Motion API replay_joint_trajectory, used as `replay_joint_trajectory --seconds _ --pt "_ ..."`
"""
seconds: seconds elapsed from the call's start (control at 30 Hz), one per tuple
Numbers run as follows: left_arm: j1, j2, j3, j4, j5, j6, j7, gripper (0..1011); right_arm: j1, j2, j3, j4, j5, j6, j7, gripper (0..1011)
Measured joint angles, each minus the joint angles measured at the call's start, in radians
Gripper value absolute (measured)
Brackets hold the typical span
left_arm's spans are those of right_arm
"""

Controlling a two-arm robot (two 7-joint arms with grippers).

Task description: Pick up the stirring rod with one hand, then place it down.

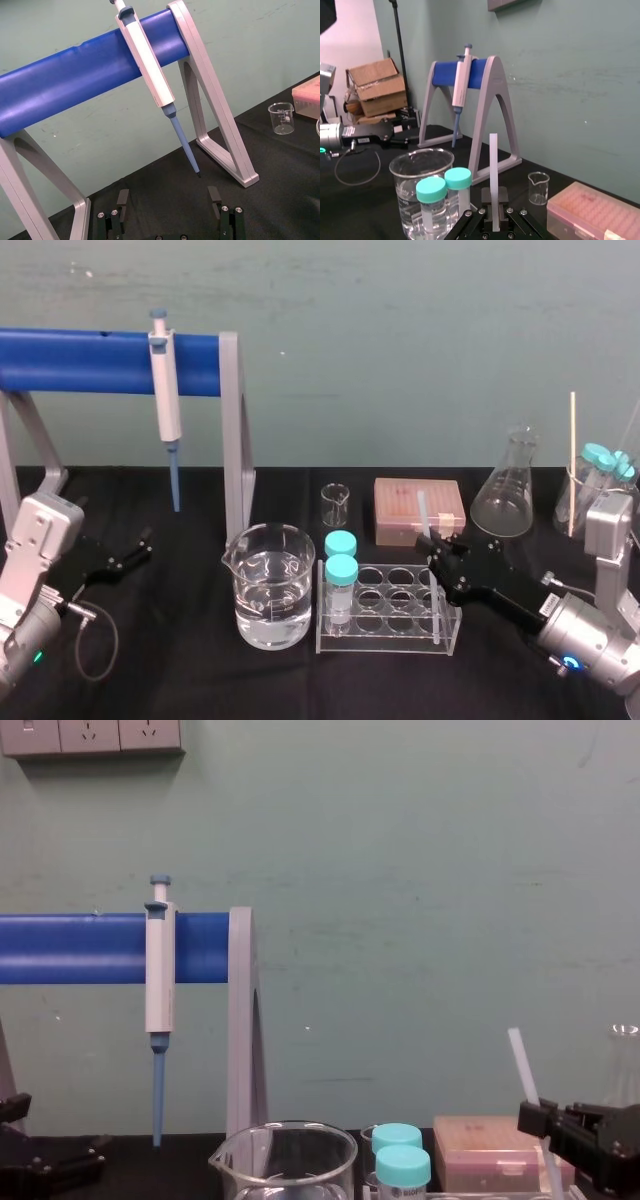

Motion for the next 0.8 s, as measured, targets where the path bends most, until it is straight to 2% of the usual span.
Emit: replay_joint_trajectory --seconds 0.47,0.63,0.67,0.73,0.8 --pt "0.000 0.000 0.000 0.000 0.000 0.000 0.000 1000 -0.001 0.001 0.000 -0.003 -0.002 0.002 -0.002 78" --pt "0.000 0.000 0.000 0.000 0.000 0.000 0.000 1000 -0.001 0.000 0.000 -0.003 -0.001 0.001 -0.001 176" --pt "0.000 0.000 0.000 0.000 0.000 0.000 0.000 1000 -0.001 0.000 0.000 -0.002 -0.001 0.001 -0.001 241" --pt "0.000 0.000 0.000 0.000 0.000 0.000 0.000 1000 -0.001 0.000 0.000 -0.002 0.000 0.001 -0.001 279" --pt "0.000 0.000 0.000 0.000 0.000 0.000 0.000 1000 0.000 0.000 0.001 -0.002 0.000 0.000 0.000 359"
